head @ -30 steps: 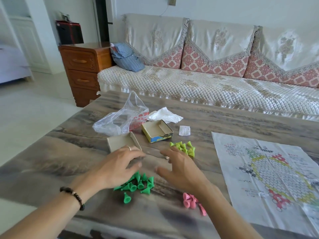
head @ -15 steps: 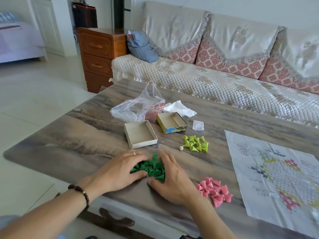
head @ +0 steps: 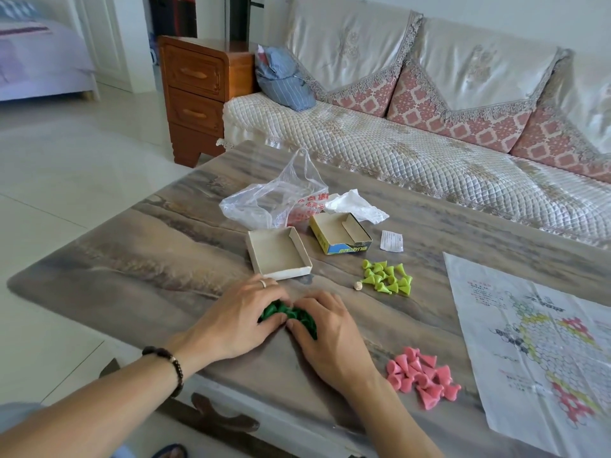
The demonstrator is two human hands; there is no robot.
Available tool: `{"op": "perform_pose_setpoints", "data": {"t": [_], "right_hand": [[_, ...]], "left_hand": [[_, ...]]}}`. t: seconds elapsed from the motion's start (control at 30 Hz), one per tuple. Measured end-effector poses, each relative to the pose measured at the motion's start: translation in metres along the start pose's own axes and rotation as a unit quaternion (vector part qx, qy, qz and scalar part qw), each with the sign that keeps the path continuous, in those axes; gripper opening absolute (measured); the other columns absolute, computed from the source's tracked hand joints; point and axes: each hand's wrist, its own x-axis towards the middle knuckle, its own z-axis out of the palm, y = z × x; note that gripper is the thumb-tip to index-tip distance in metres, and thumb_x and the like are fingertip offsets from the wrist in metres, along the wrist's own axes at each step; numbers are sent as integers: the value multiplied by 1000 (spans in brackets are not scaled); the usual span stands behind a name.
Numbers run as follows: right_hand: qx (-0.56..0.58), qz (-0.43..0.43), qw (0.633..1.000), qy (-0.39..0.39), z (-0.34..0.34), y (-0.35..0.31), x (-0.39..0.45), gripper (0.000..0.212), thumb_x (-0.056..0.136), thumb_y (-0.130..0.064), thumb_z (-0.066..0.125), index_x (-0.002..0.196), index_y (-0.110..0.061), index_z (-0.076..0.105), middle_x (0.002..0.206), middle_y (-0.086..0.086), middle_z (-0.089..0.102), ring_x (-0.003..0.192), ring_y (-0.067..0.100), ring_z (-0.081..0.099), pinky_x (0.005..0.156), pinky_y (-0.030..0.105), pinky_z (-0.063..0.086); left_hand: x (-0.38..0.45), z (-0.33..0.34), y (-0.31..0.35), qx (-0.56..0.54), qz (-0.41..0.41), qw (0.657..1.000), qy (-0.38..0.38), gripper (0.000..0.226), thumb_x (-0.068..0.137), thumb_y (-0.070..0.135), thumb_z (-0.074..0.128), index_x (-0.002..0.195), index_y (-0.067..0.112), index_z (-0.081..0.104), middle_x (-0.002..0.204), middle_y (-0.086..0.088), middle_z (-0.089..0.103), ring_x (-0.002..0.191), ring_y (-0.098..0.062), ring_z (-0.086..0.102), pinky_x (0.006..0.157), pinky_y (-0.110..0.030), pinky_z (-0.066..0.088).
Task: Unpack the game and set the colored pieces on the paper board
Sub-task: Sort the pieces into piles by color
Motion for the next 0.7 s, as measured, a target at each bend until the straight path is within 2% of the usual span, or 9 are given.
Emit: {"op": "perform_pose_setpoints", "data": {"t": [0.1, 0.17, 0.23, 0.33, 0.47, 0.6, 0.7], "right_hand": [[-62, 11, 998, 16, 1, -1, -1, 33, 88, -48, 51, 104, -23, 65, 97, -3, 58, 92, 19, 52, 79, 35, 47], [-107, 24, 994, 27, 1, -2, -2, 36, 86, -54, 48, 100, -25, 65, 95, -5, 58, 90, 19, 52, 74, 33, 45], [-124, 35, 991, 34, 1, -2, -5, 36, 86, -55, 48, 97, -25, 65, 92, -5, 57, 89, 19, 52, 71, 33, 44], [-116, 43, 991, 41, 1, -2, -10, 30, 87, -48, 47, 94, -24, 64, 90, -5, 55, 86, 20, 52, 71, 35, 46], [-116, 39, 991, 55, 0, -3, -14, 18, 87, -35, 50, 91, -22, 62, 89, -5, 54, 83, 21, 51, 69, 36, 47], [-140, 26, 989, 38, -1, -6, -10, 27, 88, -45, 48, 103, -27, 60, 92, -4, 55, 86, 20, 51, 69, 36, 46], [-135, 23, 990, 22, -1, -6, -4, 25, 91, -45, 45, 92, -26, 62, 89, -5, 51, 83, 18, 50, 68, 35, 46]], "left_hand": [[2, 0, 3, 21, 2, 1000, -7, 18, 84, 24, 55, 99, 22, 64, 98, 10, 58, 97, -9, 49, 83, -34, 46], [2, 1, 5, 28, 1, 999, -23, 34, 83, 30, 41, 109, 23, 63, 103, 11, 56, 102, -10, 48, 87, -34, 44], [3, 1, 4, 21, -6, 999, -33, 40, 86, 40, 37, 114, 27, 61, 105, 14, 55, 105, -8, 47, 90, -34, 42], [4, 3, 0, 35, 14, 999, -26, 37, 90, 51, 41, 110, 30, 65, 102, 16, 53, 99, -7, 49, 84, -35, 45], [7, 6, 1, 42, 29, 999, 5, 29, 89, 36, 42, 99, 23, 66, 95, 10, 56, 91, -13, 52, 77, -38, 48], [6, 6, 3, 75, 29, 997, 12, 22, 82, 25, 38, 88, 18, 58, 90, 4, 54, 87, -17, 50, 72, -39, 48], [4, 7, 2, 129, 17, 991, 19, 21, 85, 33, 38, 86, 21, 55, 90, 5, 50, 87, -17, 47, 70, -38, 47]]}}
